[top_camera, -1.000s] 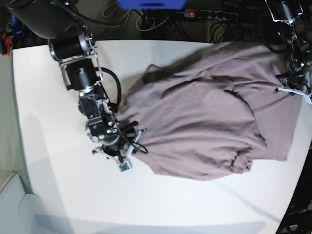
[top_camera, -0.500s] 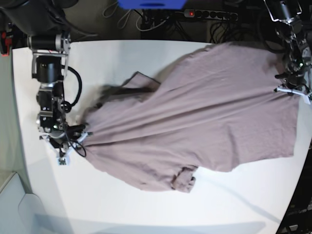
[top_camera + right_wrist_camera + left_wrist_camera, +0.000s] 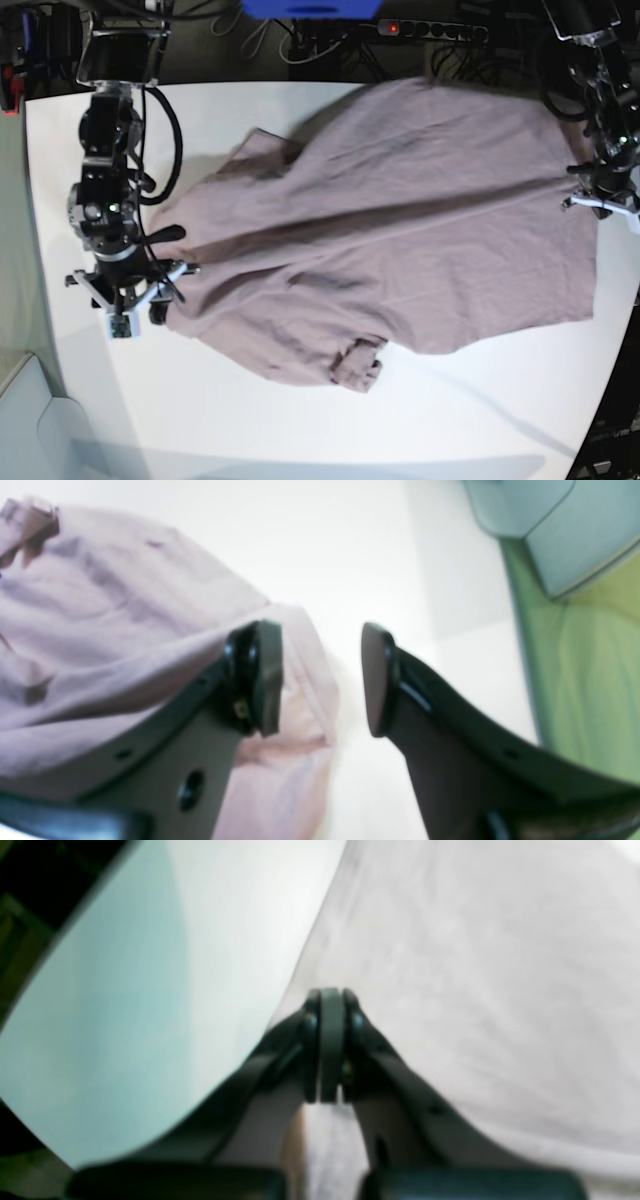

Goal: Layout the t-shirt on the table in an organized manner, then fold the t-shirt properly
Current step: 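Grasp the shirt edge near the right gripper and pull it outward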

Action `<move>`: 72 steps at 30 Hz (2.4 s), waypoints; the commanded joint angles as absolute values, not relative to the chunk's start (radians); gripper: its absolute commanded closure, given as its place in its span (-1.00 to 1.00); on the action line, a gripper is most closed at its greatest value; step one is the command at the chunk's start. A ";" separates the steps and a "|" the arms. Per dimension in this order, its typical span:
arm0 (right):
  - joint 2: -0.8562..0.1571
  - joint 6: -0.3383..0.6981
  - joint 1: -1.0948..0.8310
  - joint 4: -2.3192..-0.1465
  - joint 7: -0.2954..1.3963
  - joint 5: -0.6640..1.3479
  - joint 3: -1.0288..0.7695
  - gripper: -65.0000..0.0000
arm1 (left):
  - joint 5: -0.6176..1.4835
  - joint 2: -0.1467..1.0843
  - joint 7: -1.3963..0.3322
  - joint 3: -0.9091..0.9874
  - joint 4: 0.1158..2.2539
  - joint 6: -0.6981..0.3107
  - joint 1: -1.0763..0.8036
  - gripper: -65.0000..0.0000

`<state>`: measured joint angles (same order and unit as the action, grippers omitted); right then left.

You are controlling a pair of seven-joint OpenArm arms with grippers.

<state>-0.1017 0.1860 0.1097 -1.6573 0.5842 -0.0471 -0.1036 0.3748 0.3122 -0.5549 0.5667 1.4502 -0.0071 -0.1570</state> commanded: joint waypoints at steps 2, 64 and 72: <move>-0.113 0.183 0.128 -1.667 0.575 -0.047 -0.107 0.20 | 0.375 0.305 -0.541 0.575 1.475 -0.005 -0.142 0.98; 0.042 0.185 -0.403 -1.969 0.774 -0.045 0.186 -0.18 | 0.367 0.352 -0.532 0.473 1.264 -0.005 -0.028 0.99; 0.031 0.185 -0.383 -1.902 0.766 -0.044 0.213 -0.19 | 0.367 0.352 -0.532 0.475 1.264 -0.005 -0.028 0.99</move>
<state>0.0284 0.1852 -0.3893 -1.8866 0.7860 -0.0475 0.2108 0.3645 0.3325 -0.5495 0.4694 1.2495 -0.0044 -0.0402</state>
